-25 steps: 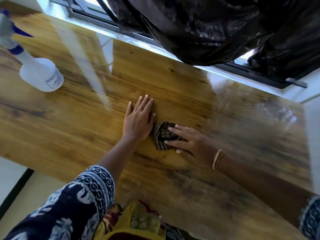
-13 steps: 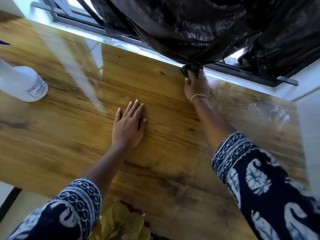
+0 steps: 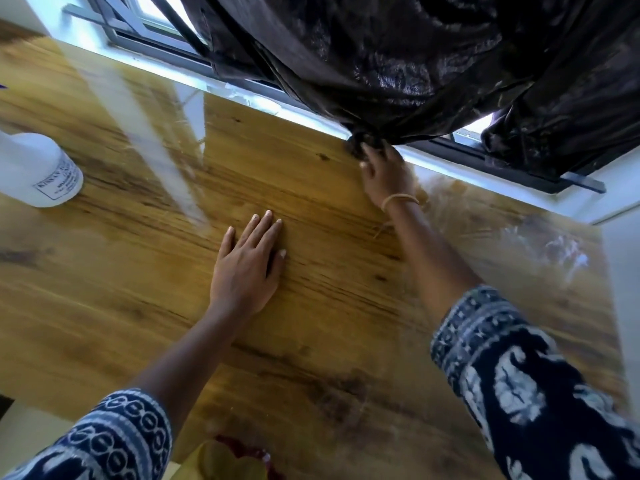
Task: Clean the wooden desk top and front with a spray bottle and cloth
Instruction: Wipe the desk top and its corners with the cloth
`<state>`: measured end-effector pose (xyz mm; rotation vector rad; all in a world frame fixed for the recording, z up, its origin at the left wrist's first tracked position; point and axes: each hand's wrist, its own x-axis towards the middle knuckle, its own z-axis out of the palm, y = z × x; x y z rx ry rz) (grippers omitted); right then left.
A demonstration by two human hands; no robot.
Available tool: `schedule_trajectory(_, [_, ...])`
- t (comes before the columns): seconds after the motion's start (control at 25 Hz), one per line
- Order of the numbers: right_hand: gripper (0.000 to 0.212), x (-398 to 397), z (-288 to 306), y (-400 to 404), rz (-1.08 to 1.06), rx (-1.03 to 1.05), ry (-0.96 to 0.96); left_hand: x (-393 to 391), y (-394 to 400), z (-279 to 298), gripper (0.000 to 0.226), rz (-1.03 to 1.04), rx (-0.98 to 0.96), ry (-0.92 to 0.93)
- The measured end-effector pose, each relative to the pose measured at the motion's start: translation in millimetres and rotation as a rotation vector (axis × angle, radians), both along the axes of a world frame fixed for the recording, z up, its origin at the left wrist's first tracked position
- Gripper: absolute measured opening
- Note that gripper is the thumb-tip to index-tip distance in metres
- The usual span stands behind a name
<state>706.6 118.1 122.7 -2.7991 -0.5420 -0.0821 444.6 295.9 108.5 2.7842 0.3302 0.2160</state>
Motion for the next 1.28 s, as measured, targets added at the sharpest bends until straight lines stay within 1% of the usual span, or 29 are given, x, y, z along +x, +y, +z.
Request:
schedule_trajectory(0.12, [0.048,-19.2,-11.9,-80.4,-0.239,-0.004,-0.109,0.8,0.5,-0.9,0.056,0.002,-0.001,0.002])
schedule_trajectory(0.16, [0.048,-24.8,-14.1,-95.6,-0.312,-0.005,-0.110,0.8,0.4,-1.5,0.056,0.002,0.004,0.005])
schedule_trajectory(0.24, [0.049,-26.3,-12.2,-100.0,-0.388,-0.011,-0.059,0.6,0.6,-1.7,0.057,0.001,0.008,0.012])
schedule_trajectory(0.28, [0.049,-29.2,-7.9,-94.1,-0.383,0.003,-0.038,1.0,1.1,-1.8,0.057,0.001,0.004,0.013])
schedule_trajectory(0.32, [0.048,-35.9,-3.6,-86.8,-0.339,0.020,-0.029,1.3,1.5,-1.6,0.057,-0.001,-0.001,0.013])
schedule_trajectory(0.36, [0.048,-49.6,-1.4,-78.3,-0.248,0.024,-0.042,1.2,1.6,-1.8,0.057,-0.004,-0.004,0.012])
schedule_trajectory(0.4, [0.048,-73.2,-2.1,-70.8,-0.118,0.017,-0.063,0.3,1.2,-2.2,0.057,-0.007,-0.003,0.011])
schedule_trajectory(0.48, [0.049,-148.1,-7.2,-57.8,0.193,-0.022,-0.055,-0.2,0.6,-3.1,0.056,-0.008,0.003,0.013])
schedule_trajectory(0.56, [0.047,-215.0,-3.4,-57.2,0.481,-0.030,0.044,1.1,0.4,-2.2,0.054,-0.004,0.005,0.020])
schedule_trajectory(0.6, [0.046,-223.6,1.9,-61.5,0.608,-0.033,0.071,0.9,0.5,-1.4,0.053,-0.004,0.005,0.028])
schedule_trajectory(0.64, [0.046,-215.0,6.1,-68.8,0.704,-0.054,0.066,0.6,0.6,-1.0,0.053,-0.004,0.002,0.031])
schedule_trajectory(0.68, [0.046,-195.3,5.2,-77.8,0.698,-0.087,0.032,0.2,0.1,-0.9,0.053,-0.005,-0.002,0.028])
schedule_trajectory(0.72, [0.047,-167.7,1.5,-89.0,0.585,-0.092,-0.018,0.6,-0.3,-1.0,0.054,-0.012,-0.004,0.025])
schedule_trajectory(0.76, [0.049,-137.1,0.4,-102.4,0.401,-0.069,-0.082,0.8,-0.9,-1.3,0.054,-0.022,-0.004,0.031])
schedule_trajectory(0.8, [0.051,-110.3,2.1,-116.5,0.198,-0.031,-0.105,-0.1,0.0,-1.2,0.053,-0.027,-0.001,0.040])
schedule_trajectory(0.88, [0.050,-80.9,3.0,-128.3,-0.167,0.007,-0.005,-0.8,2.1,2.0,0.053,-0.038,-0.007,0.051])
schedule_trajectory(0.92, [0.049,-83.9,3.7,-122.4,-0.249,0.001,0.028,-0.3,3.5,4.8,0.052,-0.056,-0.016,0.047])
schedule_trajectory(0.96, [0.048,-97.2,3.3,-111.7,-0.251,-0.015,0.036,-1.8,5.3,8.0,0.052,-0.079,-0.024,0.038])
schedule_trajectory(1.0, [0.047,-120.6,0.3,-99.2,-0.183,-0.020,-0.001,-8.0,8.2,11.0,0.050,-0.094,-0.026,0.018])
schedule_trajectory(1.12, [0.047,-237.0,-7.1,-58.4,0.195,0.014,-0.068,-40.6,25.3,16.5,0.050,-0.100,-0.047,-0.052])
schedule_trajectory(1.24, [0.042,-370.2,-3.6,-39.5,0.626,0.007,0.043,-93.7,40.4,14.0,0.051,-0.094,-0.067,-0.089])
schedule_trajectory(1.28, [0.041,-390.9,-1.1,-42.6,0.755,-0.009,0.050,-111.4,43.9,12.6,0.051,-0.098,-0.061,-0.093])
